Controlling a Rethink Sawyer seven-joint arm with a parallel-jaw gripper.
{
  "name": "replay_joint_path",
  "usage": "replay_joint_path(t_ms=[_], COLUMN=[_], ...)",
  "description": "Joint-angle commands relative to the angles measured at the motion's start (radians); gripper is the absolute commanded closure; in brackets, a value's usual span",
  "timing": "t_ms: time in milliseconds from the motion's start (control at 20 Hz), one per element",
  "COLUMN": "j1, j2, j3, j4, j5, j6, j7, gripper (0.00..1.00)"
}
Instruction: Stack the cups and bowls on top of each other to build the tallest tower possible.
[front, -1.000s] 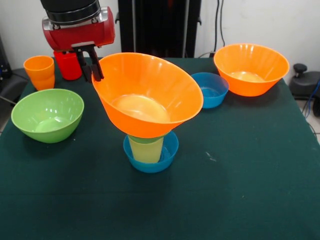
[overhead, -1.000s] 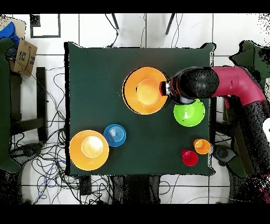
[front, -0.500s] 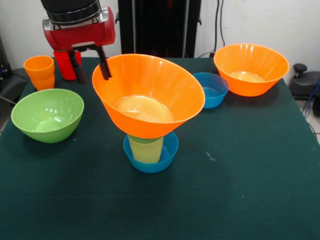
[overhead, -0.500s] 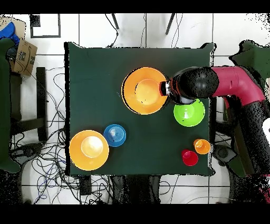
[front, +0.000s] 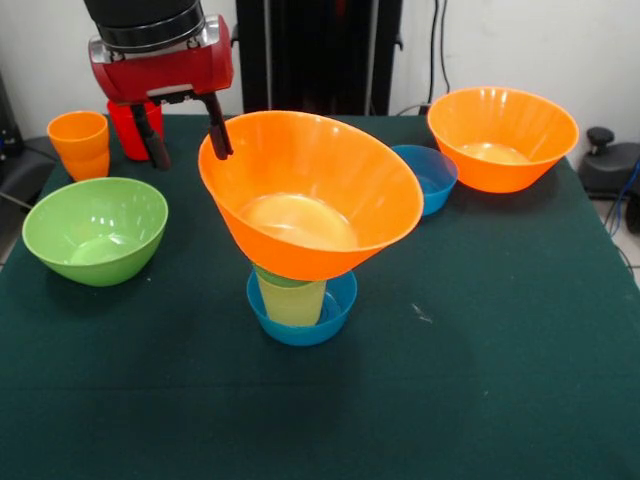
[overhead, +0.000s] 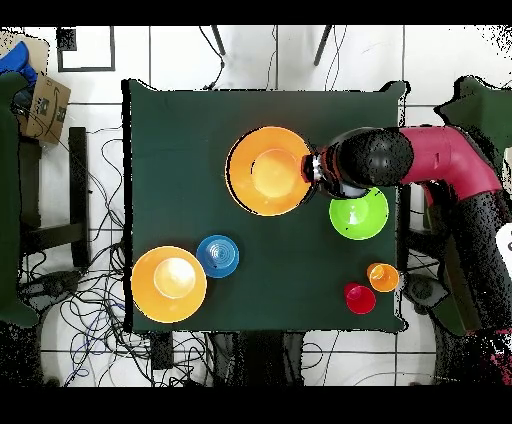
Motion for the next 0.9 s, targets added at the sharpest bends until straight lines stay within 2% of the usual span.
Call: replay_joint_path(t_ms=[50, 450, 900], j1=[0.033, 0.045, 0.046], j2=[0.031, 0.017, 0.018], j3=[-0.045, -0.031, -0.031], j4=[0.05, 0.026, 0.018], j5=[-0.037, 0.004, 0.01], j6=[-0.014, 0.045, 0.049], j7=[-0.249, -0.259, -0.269], gripper=[0.0, 0.0, 0.0])
